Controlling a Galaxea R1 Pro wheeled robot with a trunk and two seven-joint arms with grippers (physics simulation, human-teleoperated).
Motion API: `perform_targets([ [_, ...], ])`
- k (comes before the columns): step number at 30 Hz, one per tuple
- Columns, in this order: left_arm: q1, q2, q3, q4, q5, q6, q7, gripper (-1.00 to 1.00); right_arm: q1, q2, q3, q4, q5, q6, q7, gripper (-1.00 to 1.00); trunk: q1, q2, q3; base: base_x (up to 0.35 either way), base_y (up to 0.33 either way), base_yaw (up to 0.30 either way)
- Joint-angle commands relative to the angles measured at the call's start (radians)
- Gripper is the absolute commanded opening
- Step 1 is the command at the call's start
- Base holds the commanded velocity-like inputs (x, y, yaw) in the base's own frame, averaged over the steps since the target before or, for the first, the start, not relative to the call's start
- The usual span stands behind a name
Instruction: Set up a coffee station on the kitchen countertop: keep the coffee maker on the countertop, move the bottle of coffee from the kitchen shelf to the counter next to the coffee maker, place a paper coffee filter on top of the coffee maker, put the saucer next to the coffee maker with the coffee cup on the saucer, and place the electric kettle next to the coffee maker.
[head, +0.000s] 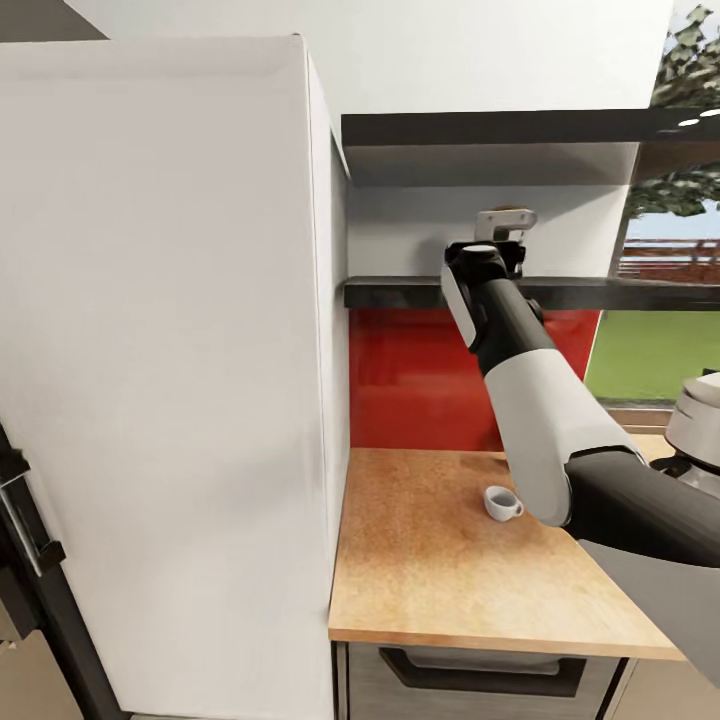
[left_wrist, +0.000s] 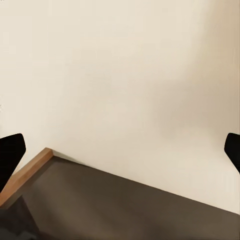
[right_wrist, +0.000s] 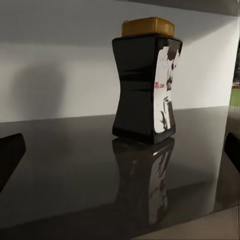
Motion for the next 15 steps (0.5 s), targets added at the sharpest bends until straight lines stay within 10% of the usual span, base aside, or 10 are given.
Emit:
perform_targets([
  [1, 0.000, 0.000, -0.008, 0.000, 0.005, 0.003, 0.002, 1.00, 0.000, 0.000, 0.001, -0.002, 0.008, 0.009, -0.001, 1.00, 0.000, -0.001, 0.000, 0.002, 0.001, 0.000],
  [15, 0.011, -0.003, -0.009, -0.001, 0.005, 0.003, 0.002, 1.00, 0.000, 0.000, 0.002, -0.063, 0.009, 0.013, -0.056, 1.00, 0.000, -0.001, 0.000, 0.083, 0.000, 0.000],
])
